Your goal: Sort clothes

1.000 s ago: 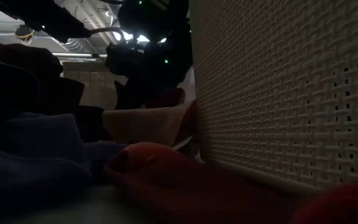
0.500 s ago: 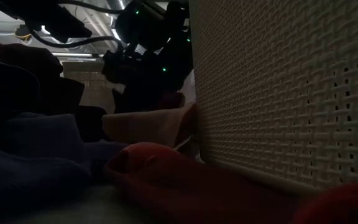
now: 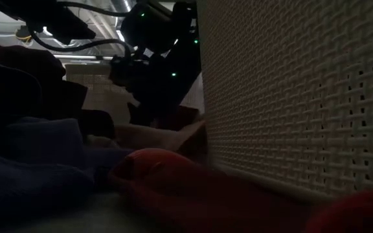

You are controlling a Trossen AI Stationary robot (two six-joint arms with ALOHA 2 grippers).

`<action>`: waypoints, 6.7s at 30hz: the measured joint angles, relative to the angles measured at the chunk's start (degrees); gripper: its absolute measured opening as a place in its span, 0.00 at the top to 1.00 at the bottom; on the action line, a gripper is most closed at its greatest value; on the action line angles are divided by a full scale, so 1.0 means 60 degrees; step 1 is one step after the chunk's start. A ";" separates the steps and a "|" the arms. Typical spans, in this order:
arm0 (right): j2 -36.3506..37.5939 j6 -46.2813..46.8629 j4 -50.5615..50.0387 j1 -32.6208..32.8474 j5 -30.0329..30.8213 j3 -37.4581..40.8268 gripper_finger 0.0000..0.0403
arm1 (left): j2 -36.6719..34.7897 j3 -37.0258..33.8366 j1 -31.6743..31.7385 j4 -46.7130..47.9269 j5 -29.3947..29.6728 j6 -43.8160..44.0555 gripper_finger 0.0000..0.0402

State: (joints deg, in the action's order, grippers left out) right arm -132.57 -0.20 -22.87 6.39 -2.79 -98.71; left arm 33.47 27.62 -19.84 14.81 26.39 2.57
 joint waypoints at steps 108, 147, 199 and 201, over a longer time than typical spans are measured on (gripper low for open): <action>0.8905 1.4423 -0.9097 0.5354 0.3205 0.0544 0.39 | 0.0000 0.0000 0.0001 -0.0073 0.0000 -0.0434 0.62; 0.7264 -0.2573 0.2455 -0.0276 0.2057 0.3570 0.38 | 0.3864 0.3805 -0.0113 0.3877 0.0386 0.1676 0.62; 1.0964 -0.0756 0.6280 -0.0248 0.1279 0.8687 0.38 | 0.7198 0.2769 -0.1969 0.3751 -0.0870 0.6357 0.88; 1.0964 -0.0756 0.6284 -0.0248 0.1279 0.8687 0.38 | 0.7198 0.2769 -0.1980 0.3540 -0.0864 0.5938 0.96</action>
State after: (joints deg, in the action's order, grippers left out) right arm -66.78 -4.73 14.83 4.91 4.89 -46.59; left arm 76.66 44.23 -31.72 36.05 21.21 38.20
